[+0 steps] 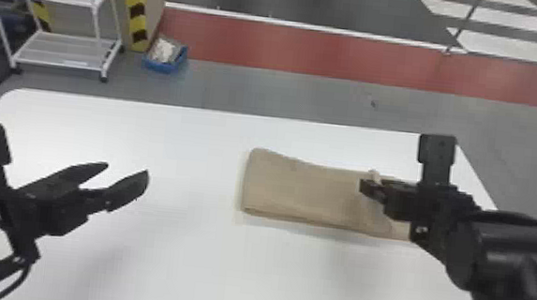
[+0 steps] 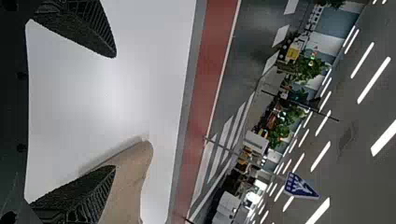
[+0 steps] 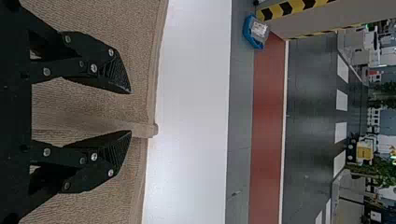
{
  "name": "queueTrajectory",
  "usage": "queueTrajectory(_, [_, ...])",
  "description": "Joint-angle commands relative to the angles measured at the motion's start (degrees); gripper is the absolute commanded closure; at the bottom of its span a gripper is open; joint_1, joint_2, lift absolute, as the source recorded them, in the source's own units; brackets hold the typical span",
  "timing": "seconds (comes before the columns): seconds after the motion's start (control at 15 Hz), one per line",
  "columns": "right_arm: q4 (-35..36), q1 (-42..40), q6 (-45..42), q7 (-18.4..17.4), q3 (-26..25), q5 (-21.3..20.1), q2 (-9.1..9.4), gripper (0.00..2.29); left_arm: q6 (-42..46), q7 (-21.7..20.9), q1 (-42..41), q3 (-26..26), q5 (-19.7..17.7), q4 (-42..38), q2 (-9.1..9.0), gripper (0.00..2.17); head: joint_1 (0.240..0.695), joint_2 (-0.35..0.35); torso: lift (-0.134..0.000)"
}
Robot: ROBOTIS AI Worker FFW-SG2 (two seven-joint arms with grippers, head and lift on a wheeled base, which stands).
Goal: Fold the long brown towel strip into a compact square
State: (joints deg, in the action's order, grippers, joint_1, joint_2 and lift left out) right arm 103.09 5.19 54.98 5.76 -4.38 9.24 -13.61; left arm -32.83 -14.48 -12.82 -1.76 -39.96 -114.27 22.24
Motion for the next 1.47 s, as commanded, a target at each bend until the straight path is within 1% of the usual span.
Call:
queueTrajectory(0.0, [6.2,-5.3,-0.4,0.1,-1.7,0.8,-0.01,0.03,0.0,0.1,0.0,0.1,0.1,0.0,-0.09,0.02,0.695,-0.135,-0.124])
queueTrajectory(0.07, [9.3,-7.6,0.9,0.1,-2.8,1.7,-0.01,0.09,0.0,0.0,0.0,0.2,0.1,0.0,-0.09,0.02,0.695,-0.135,-0.124])
queueTrajectory(0.13, [11.9,-9.8,1.1,0.1,-3.5,1.8,-0.01,0.19,0.0,0.0,0.0,0.3,0.1,0.0,-0.09,0.02,0.695,-0.137,-0.124])
queueTrajectory(0.27, [13.4,-11.6,1.8,0.1,-3.9,1.7,0.08,0.29,0.0,0.0,-0.1,0.4,0.2,0.0,-0.18,0.02,0.695,-0.144,-0.124])
queueTrajectory(0.33, [13.6,-11.8,1.9,0.0,-3.7,1.7,0.25,0.29,0.0,-0.1,-0.1,0.5,0.2,-0.1,-0.18,0.02,0.695,-0.147,-0.124])
queueTrajectory(0.4, [13.6,-12.6,1.2,-0.1,-3.4,1.3,0.87,0.29,0.0,-0.2,-0.2,0.4,0.1,-0.1,-0.18,0.02,0.695,-0.15,-0.124])
queueTrajectory(0.53, [13.3,-13.3,-0.5,-0.1,-3.1,0.7,2.19,0.29,0.0,-0.7,-0.9,0.0,0.1,-0.1,-0.09,0.02,0.695,-0.149,-0.124])
queueTrajectory(0.73, [12.9,-14.0,-0.7,-0.1,-2.9,0.0,2.71,0.29,0.0,-1.3,-1.5,-0.7,0.1,-0.1,-0.09,0.02,0.695,-0.138,-0.124])
queueTrajectory(1.0, [12.1,-14.0,-0.9,-1.2,-3.5,0.2,2.8,0.29,0.2,-1.3,-1.9,-0.7,0.3,-0.3,-0.09,0.02,0.695,-0.131,-0.124])
queueTrajectory(1.4, [5.3,-9.1,-3.3,-2.5,-4.0,-0.2,2.71,0.29,0.2,-1.3,-2.5,-0.3,0.8,-0.6,-0.26,0.02,0.695,-0.158,-0.124])
